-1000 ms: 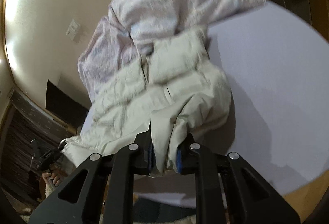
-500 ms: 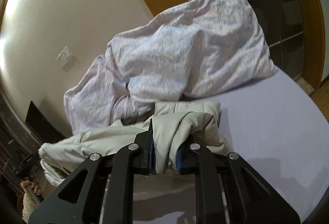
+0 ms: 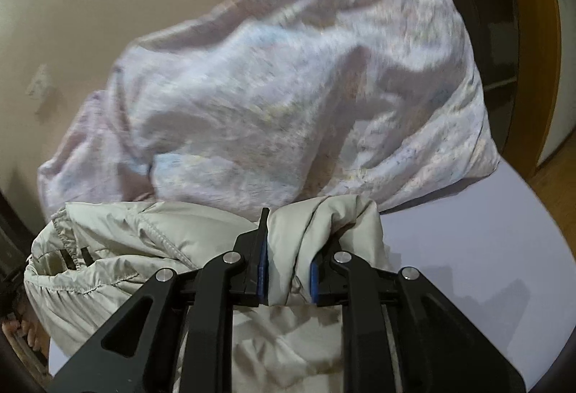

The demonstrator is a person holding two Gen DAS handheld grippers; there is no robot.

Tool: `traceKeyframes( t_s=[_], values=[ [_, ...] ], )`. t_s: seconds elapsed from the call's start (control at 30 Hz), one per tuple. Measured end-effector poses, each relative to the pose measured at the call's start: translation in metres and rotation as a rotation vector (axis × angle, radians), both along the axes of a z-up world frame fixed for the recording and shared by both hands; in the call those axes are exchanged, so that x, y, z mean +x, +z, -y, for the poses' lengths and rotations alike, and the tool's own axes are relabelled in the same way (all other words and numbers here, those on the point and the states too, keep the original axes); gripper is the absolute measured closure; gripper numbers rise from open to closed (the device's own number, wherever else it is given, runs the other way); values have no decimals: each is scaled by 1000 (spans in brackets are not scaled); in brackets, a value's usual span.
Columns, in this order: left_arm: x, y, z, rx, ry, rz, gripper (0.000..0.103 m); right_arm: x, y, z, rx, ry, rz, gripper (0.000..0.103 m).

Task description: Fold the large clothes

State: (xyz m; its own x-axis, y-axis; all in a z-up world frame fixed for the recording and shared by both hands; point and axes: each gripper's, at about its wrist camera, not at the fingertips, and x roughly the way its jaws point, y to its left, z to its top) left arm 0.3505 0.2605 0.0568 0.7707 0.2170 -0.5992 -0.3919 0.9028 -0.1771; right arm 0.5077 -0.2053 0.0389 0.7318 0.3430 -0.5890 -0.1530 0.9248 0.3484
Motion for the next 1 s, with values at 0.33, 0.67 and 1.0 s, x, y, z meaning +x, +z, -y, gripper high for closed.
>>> traceKeyframes(
  t_s=[0.33,0.67,1.0],
  values=[
    [56,-58,-14,-30,76,-75,64,49,-52,1,169,-48,-117,53],
    [26,-24,4,66,73,15,3,1,-24,-26,50,137,0,36],
    [-15,-57,64,51,-65,-48,2,-56,-49,-86,-152,385,-31,45]
  ],
)
